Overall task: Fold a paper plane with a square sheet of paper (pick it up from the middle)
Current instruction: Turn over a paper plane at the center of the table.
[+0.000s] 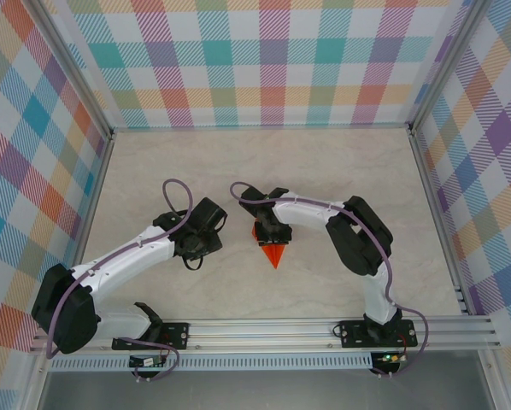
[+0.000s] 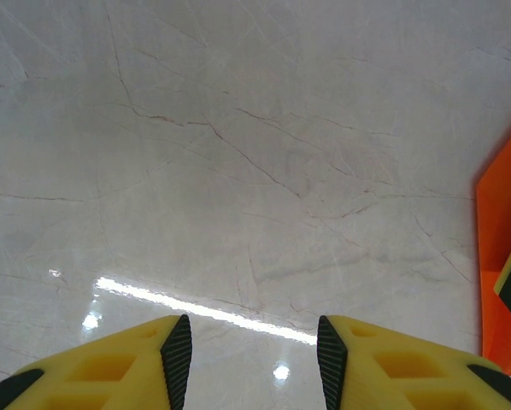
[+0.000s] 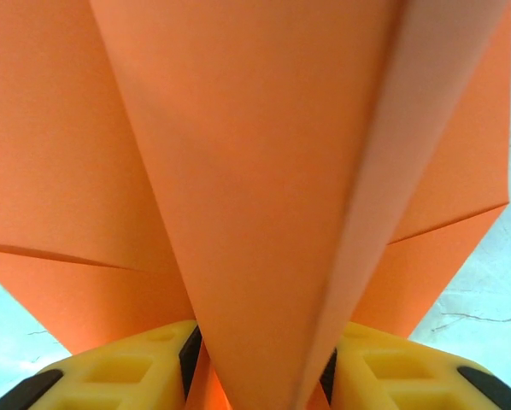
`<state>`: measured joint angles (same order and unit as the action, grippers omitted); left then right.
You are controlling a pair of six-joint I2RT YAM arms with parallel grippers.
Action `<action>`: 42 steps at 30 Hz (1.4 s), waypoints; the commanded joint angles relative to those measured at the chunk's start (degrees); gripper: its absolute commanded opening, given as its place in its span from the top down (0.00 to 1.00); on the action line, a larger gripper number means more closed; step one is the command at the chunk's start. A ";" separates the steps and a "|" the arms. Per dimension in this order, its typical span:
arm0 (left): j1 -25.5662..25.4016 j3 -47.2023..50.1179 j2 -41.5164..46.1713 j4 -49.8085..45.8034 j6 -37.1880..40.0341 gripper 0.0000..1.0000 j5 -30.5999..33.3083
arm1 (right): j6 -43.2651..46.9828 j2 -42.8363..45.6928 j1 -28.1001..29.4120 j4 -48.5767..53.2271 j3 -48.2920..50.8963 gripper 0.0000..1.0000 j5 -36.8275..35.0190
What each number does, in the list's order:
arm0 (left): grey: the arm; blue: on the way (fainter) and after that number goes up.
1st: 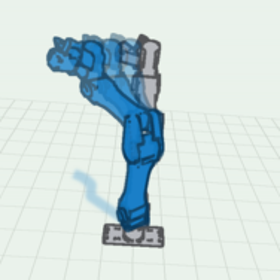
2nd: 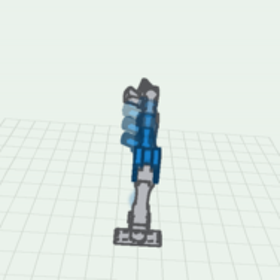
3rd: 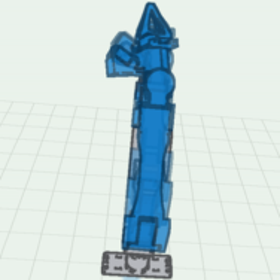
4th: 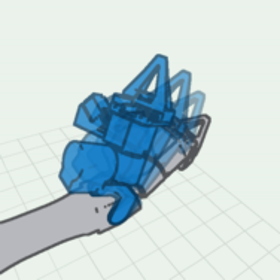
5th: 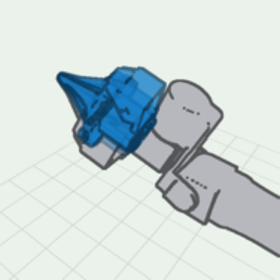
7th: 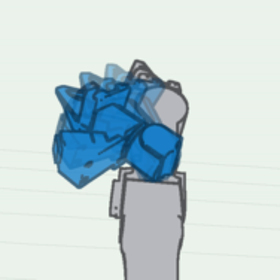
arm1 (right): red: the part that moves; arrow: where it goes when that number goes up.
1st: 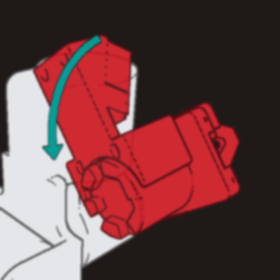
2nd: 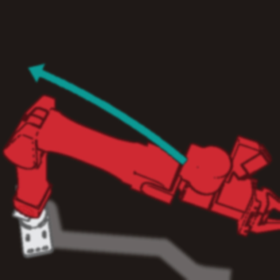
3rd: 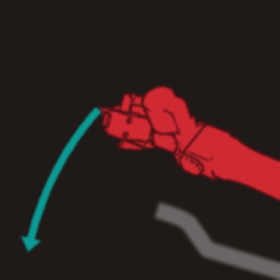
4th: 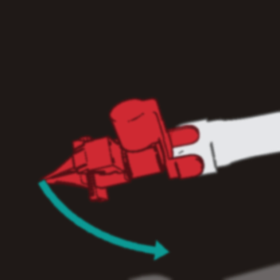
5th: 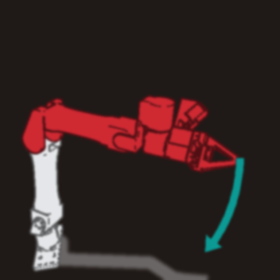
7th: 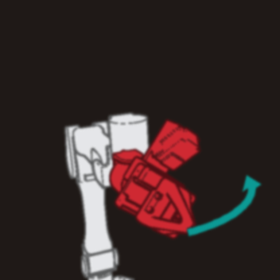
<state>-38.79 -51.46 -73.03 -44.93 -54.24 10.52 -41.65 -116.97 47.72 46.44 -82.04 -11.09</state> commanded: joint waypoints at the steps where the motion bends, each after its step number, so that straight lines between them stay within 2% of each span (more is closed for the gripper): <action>1: 0.82 -0.17 -0.16 -1.04 0.71 0.55 0.35 | -1.54 -5.12 -0.35 -1.31 2.39 0.60 -0.76; 11: 1.08 0.41 0.70 -0.85 1.26 0.54 0.95 | -2.22 -5.43 -1.14 -2.89 2.93 0.60 0.16; 30: 1.26 0.75 2.53 -0.89 1.84 0.52 1.26 | -1.31 -0.70 -1.10 -3.34 3.40 0.58 0.40; 36: 1.26 0.93 3.67 -0.42 2.82 0.50 2.01 | 0.07 5.87 -1.14 -2.63 3.13 0.46 -0.60; 42: 1.47 0.67 4.22 -0.10 3.68 0.49 3.11 | 1.44 11.91 -1.14 -0.73 2.84 0.41 -2.57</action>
<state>-38.02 -51.03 -69.76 -44.80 -51.59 11.88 -41.39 -109.06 46.85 44.16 -79.22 -11.79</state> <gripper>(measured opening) 0.509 0.584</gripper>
